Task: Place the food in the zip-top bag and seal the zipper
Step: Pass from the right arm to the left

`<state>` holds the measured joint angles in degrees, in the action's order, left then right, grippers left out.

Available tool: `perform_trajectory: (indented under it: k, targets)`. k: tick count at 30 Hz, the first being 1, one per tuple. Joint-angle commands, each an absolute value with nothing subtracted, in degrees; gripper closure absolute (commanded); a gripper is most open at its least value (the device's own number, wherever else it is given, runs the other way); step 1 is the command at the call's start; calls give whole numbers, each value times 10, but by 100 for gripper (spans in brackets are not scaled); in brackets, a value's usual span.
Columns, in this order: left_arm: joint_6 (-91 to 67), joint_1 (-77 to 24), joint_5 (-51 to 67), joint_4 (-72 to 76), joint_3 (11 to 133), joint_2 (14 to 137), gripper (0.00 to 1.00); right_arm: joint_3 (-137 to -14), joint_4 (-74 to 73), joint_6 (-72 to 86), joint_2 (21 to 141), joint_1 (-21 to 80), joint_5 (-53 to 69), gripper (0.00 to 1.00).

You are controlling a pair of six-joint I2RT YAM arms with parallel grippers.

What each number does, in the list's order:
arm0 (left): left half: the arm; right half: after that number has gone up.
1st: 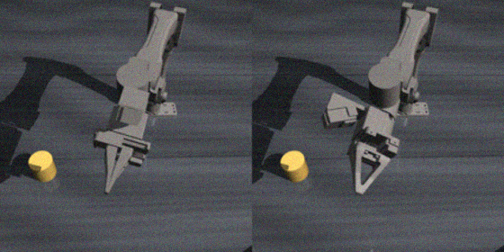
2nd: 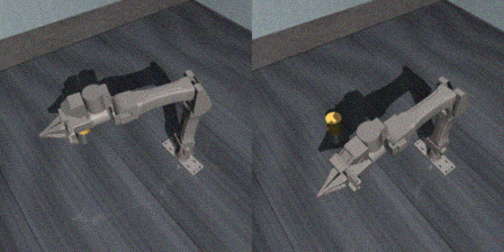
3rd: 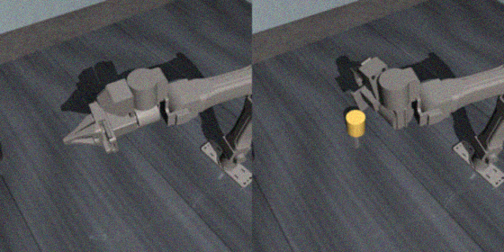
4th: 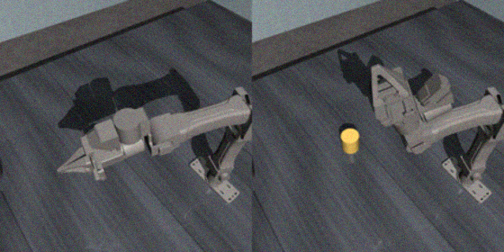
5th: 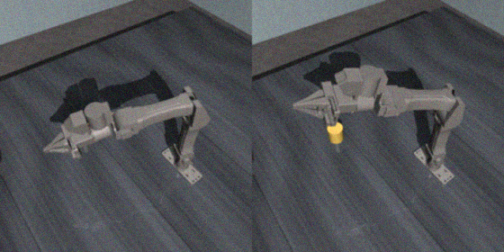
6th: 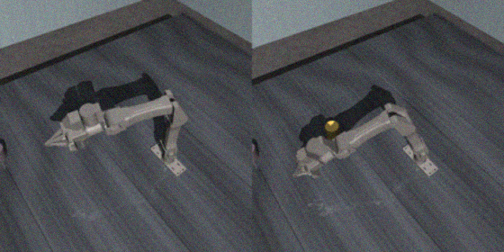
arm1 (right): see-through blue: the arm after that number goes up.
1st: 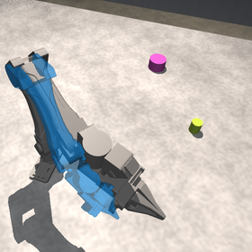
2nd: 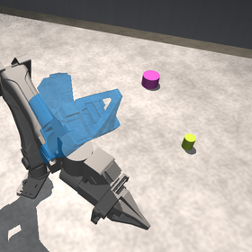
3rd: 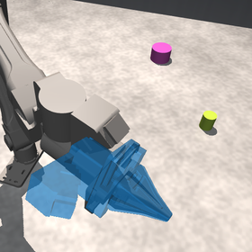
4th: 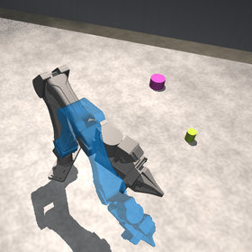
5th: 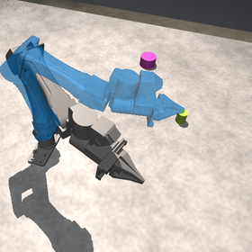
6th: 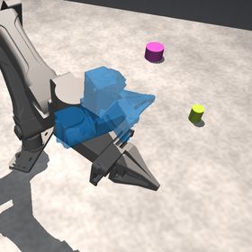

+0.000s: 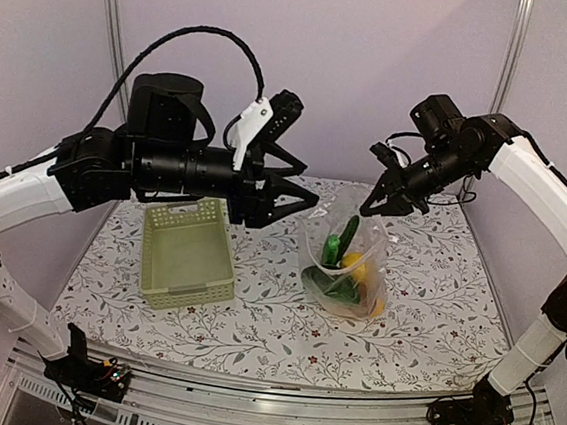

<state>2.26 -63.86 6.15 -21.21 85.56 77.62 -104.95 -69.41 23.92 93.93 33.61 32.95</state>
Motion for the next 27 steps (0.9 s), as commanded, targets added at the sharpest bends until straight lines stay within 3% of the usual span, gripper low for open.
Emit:
perform_trajectory:
  k: [1,7,17,27]
  targets:
    - [92,-650,149,-318,925,861,34,-1070,-745,199,967,343,281,100]
    - [98,-668,149,-351,1037,988,29,-1081,-741,201,976,343,285,100]
    - [-25,-691,43,-309,1020,1029,31,-1063,-715,219,967,341,294,99]
    - [-27,-690,49,-308,1049,1094,45,-1062,-715,219,964,337,306,98]
